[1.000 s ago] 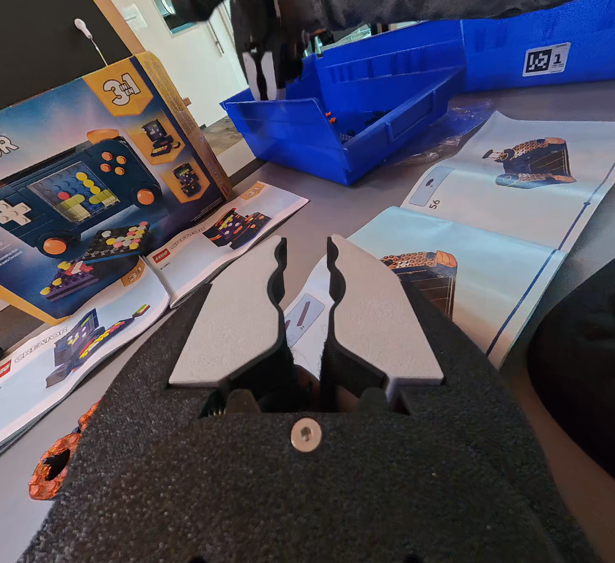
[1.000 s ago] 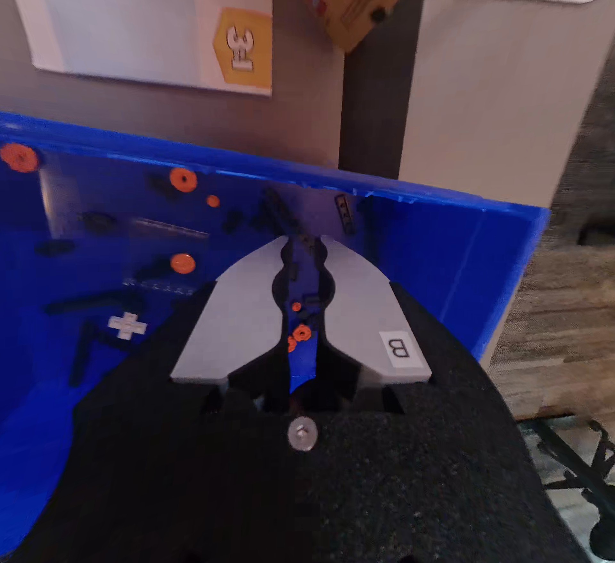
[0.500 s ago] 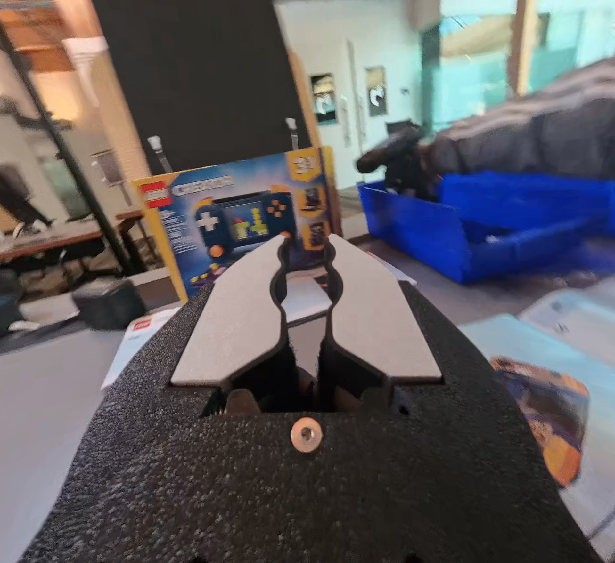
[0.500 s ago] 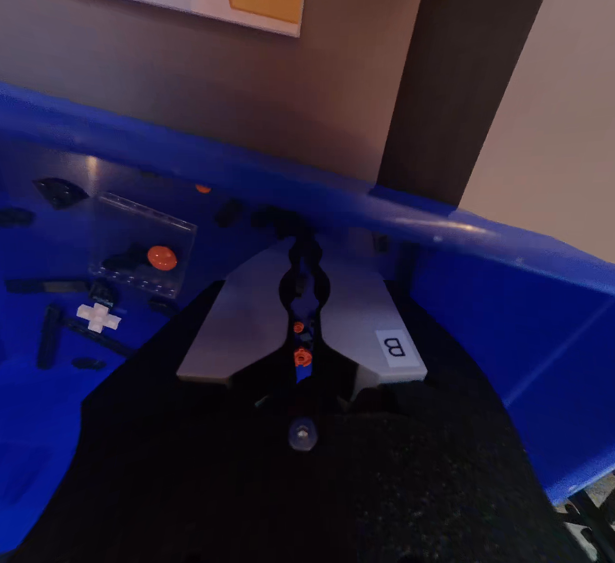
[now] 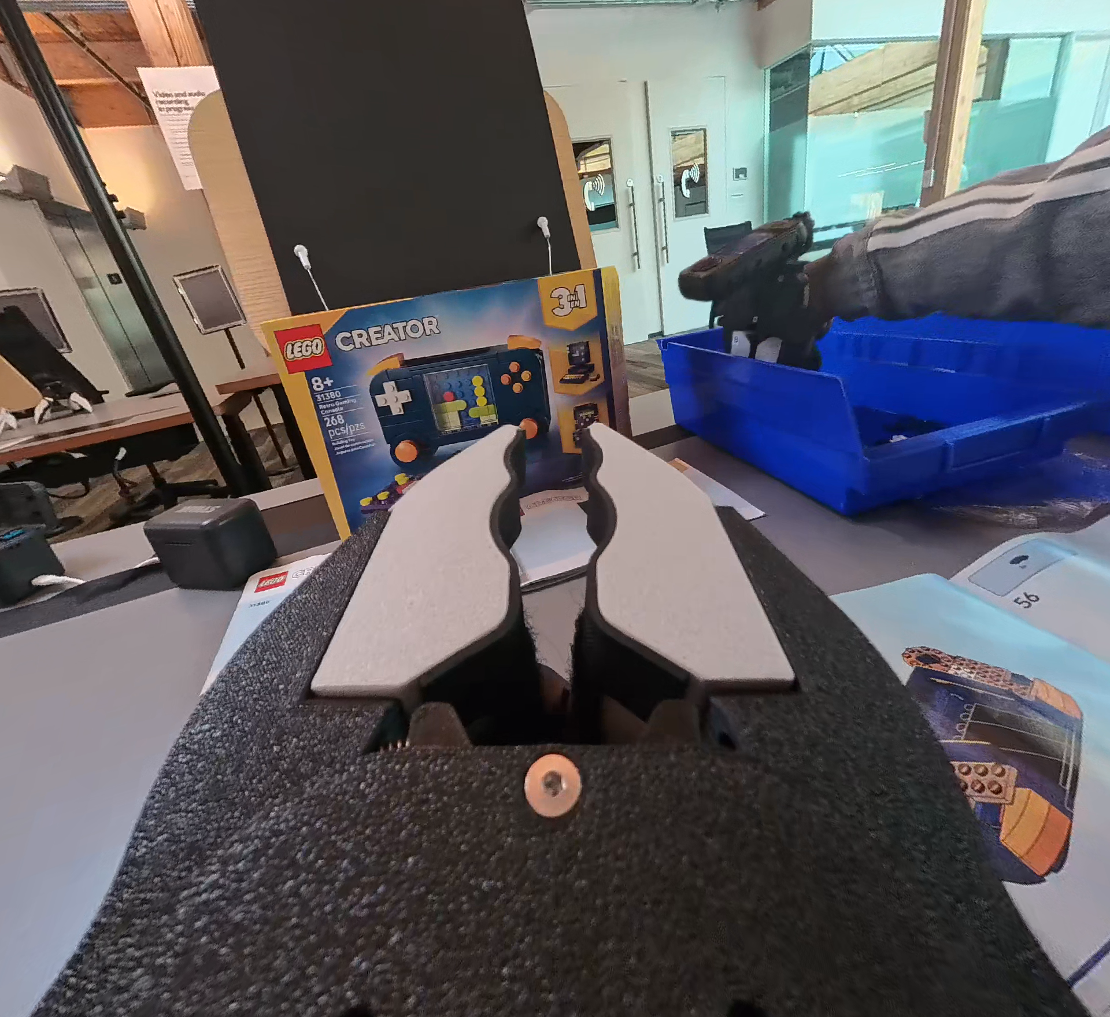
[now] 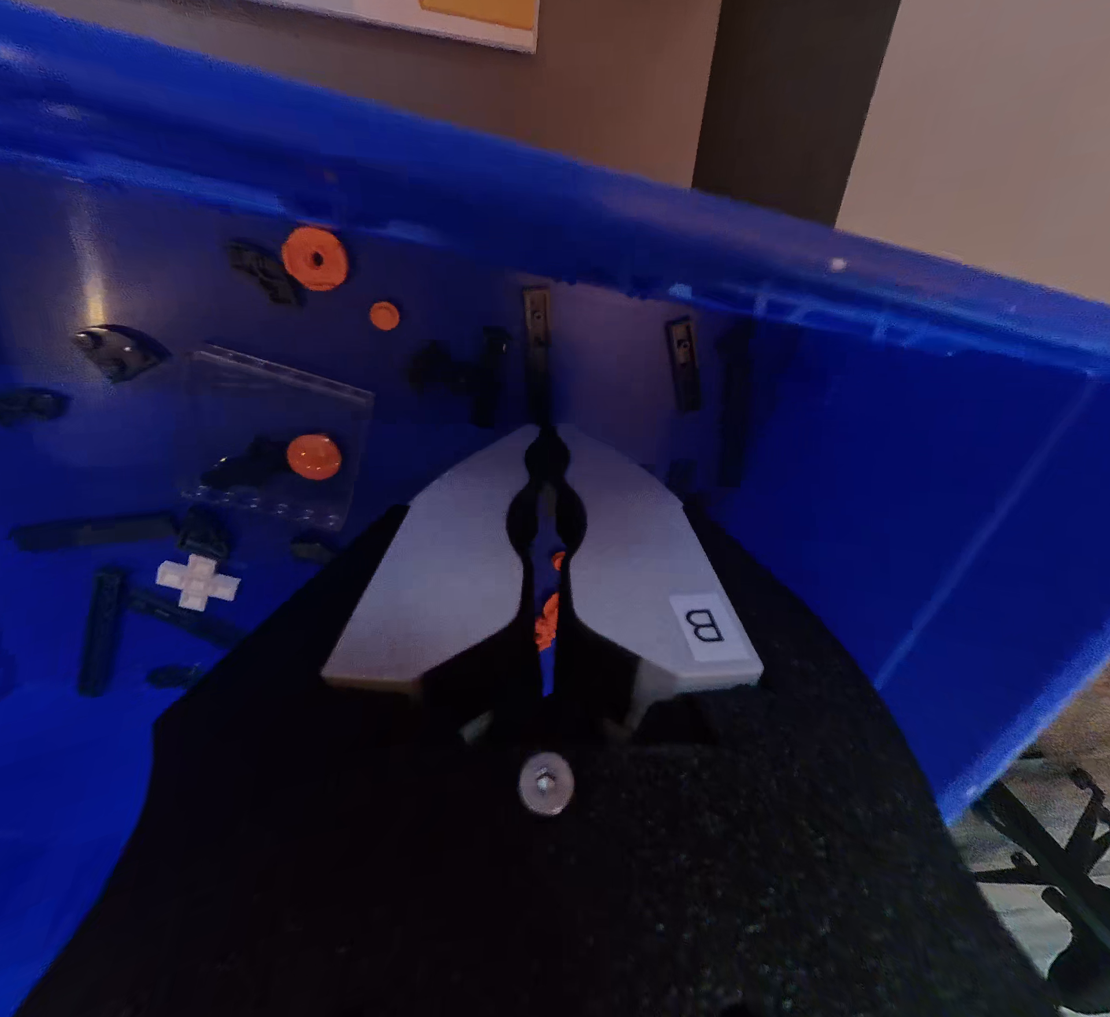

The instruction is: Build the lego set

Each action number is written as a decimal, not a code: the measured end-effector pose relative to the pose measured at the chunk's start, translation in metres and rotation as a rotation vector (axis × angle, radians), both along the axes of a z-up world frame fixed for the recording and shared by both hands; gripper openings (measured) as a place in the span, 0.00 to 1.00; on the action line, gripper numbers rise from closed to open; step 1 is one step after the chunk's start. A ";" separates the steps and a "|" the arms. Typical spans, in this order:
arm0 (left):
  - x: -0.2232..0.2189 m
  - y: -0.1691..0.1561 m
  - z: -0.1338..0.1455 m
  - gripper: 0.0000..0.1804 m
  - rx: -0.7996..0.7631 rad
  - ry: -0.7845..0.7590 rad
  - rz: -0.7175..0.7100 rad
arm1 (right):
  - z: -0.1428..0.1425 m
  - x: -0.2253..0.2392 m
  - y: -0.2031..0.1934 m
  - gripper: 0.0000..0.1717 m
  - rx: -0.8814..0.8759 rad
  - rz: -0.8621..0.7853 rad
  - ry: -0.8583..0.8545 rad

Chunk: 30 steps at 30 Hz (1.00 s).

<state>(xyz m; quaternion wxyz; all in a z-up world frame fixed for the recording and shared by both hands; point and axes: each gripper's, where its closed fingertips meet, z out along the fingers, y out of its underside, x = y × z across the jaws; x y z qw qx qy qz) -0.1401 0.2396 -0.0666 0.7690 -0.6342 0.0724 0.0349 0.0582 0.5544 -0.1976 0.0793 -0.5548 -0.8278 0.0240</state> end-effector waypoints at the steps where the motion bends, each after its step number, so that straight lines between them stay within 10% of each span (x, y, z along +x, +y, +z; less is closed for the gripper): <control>1: -0.001 0.000 0.000 0.09 0.001 -0.006 0.000 | 0.004 0.001 0.000 0.00 0.007 -0.007 0.006; 12: 0.002 0.000 0.000 0.09 -0.007 -0.009 -0.014 | 0.085 0.015 -0.036 0.00 0.160 -0.146 0.185; 20: 0.006 -0.002 0.003 0.10 0.000 -0.003 -0.028 | 0.155 -0.017 -0.177 0.00 -0.078 -0.191 0.690; 30: 0.020 -0.001 -0.001 0.10 -0.013 0.087 -0.051 | 0.101 -0.036 -0.315 0.00 -0.581 -0.302 0.968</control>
